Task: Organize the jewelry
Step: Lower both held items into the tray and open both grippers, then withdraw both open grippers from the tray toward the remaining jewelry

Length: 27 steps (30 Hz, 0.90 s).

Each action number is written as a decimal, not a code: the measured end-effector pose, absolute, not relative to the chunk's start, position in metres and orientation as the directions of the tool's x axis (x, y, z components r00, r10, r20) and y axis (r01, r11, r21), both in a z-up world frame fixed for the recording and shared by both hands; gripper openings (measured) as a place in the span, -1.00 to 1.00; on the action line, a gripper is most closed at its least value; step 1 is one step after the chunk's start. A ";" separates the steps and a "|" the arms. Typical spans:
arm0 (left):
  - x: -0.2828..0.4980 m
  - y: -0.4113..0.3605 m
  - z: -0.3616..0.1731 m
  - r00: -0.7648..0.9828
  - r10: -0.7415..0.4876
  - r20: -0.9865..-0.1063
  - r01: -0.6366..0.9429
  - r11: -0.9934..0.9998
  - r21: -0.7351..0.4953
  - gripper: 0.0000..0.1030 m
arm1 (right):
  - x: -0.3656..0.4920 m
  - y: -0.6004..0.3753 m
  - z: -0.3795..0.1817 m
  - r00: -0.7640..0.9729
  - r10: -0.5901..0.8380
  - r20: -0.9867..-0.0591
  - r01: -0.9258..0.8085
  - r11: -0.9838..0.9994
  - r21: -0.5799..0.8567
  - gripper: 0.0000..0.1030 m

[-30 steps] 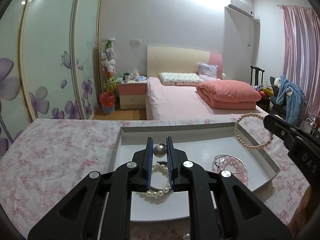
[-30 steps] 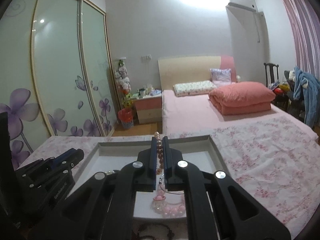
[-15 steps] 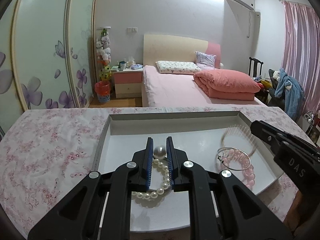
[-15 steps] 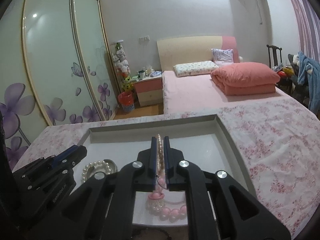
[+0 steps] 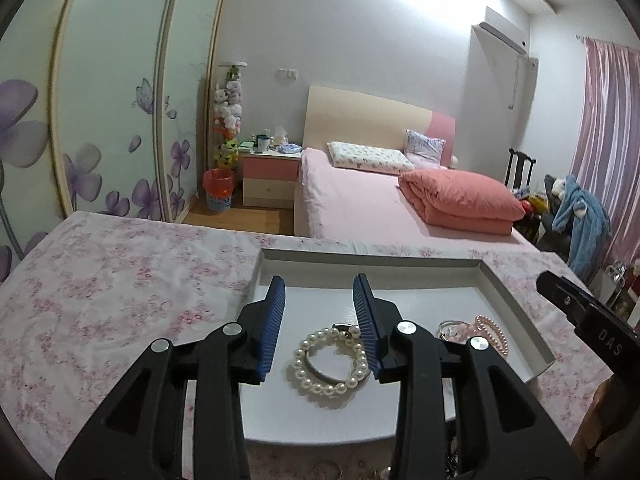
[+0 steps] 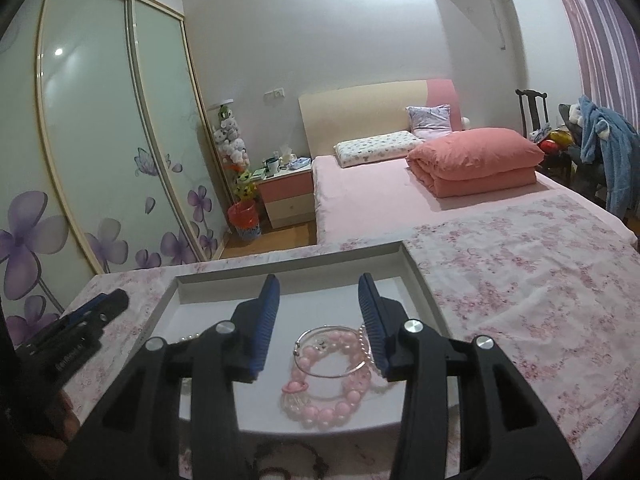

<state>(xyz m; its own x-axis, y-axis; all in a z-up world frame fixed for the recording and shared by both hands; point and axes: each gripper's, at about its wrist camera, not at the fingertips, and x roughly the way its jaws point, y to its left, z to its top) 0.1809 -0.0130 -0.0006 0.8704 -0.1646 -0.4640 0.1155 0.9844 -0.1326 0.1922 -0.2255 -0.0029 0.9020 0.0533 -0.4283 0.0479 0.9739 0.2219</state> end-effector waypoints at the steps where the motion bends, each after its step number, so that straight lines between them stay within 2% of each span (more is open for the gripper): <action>1: 0.177 -0.009 0.001 0.871 -0.166 -0.461 0.113 0.984 -0.141 -0.28 | 0.188 -0.228 -0.001 0.903 0.051 -0.427 0.050 0.974 0.222 -0.20; 6: 0.157 0.009 0.004 0.876 -0.151 -0.458 0.091 0.984 -0.150 -0.27 | 0.167 -0.239 -0.001 0.896 0.035 -0.442 0.065 0.976 0.209 -0.20; 8: 0.145 0.018 0.003 0.878 -0.138 -0.458 0.078 0.986 -0.148 -0.19 | 0.160 -0.244 -0.005 0.885 0.035 -0.463 0.071 0.975 0.209 -0.20; 9: 0.141 0.022 0.001 0.881 -0.128 -0.456 0.068 0.987 -0.146 -0.10 | 0.157 -0.246 -0.009 0.875 0.040 -0.483 0.071 0.975 0.210 -0.20; 11: 0.131 0.028 -0.004 0.886 -0.102 -0.453 0.045 0.990 -0.135 -0.03 | 0.153 -0.247 -0.017 0.853 0.054 -0.520 0.065 0.976 0.208 -0.20; 17: 0.118 0.041 -0.015 0.877 -0.064 -0.477 0.011 0.994 -0.113 -0.03 | 0.143 -0.230 -0.048 0.763 0.111 -0.636 -0.001 0.985 0.171 -0.22; 22: 0.113 0.045 -0.024 0.877 -0.039 -0.479 -0.008 0.995 -0.097 0.04 | 0.146 -0.212 -0.064 0.707 0.130 -0.695 -0.048 0.989 0.137 -0.32; 27: 0.112 0.041 -0.029 0.866 -0.065 -0.496 0.022 0.996 -0.091 0.04 | 0.157 -0.197 -0.075 0.666 0.122 -0.736 -0.075 0.993 0.096 -0.47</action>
